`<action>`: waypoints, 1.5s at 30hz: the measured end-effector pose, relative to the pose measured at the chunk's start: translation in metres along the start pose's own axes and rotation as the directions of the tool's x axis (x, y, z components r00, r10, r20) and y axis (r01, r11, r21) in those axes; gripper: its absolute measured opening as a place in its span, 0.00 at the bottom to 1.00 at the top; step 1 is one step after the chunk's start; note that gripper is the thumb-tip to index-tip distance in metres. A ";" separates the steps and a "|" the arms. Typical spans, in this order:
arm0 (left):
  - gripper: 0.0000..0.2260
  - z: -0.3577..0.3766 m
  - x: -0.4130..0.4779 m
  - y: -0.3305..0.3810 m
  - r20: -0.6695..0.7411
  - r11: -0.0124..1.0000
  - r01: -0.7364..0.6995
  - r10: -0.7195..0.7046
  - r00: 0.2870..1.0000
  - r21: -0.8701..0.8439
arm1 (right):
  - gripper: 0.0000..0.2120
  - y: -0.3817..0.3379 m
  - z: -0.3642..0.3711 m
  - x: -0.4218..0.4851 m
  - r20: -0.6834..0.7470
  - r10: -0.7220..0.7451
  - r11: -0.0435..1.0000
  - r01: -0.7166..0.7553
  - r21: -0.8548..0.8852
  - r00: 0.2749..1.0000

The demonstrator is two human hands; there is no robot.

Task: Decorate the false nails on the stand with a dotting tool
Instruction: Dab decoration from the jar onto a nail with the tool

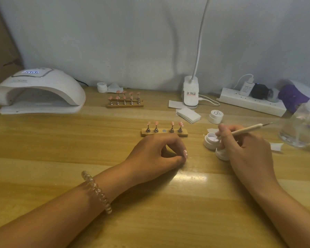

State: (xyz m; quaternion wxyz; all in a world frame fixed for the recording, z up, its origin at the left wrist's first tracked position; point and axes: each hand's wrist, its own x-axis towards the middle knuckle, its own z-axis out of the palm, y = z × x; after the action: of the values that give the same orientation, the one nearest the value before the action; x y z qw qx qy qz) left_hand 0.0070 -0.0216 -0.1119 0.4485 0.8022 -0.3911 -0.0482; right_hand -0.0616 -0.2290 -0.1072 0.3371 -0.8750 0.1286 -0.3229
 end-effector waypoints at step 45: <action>0.09 0.000 0.000 0.004 -0.034 0.999 0.011 -0.010 0.999 0.039 | 0.09 -0.045 0.012 -0.034 0.336 0.208 0.809 -0.355 0.469 0.919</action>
State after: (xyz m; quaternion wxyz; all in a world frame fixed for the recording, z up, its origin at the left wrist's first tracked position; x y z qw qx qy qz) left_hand 0.0050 -0.0221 -0.1090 0.4390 0.8136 -0.3800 -0.0293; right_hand -0.0794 -0.1742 -0.1001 0.6199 -0.7568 0.1186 -0.1698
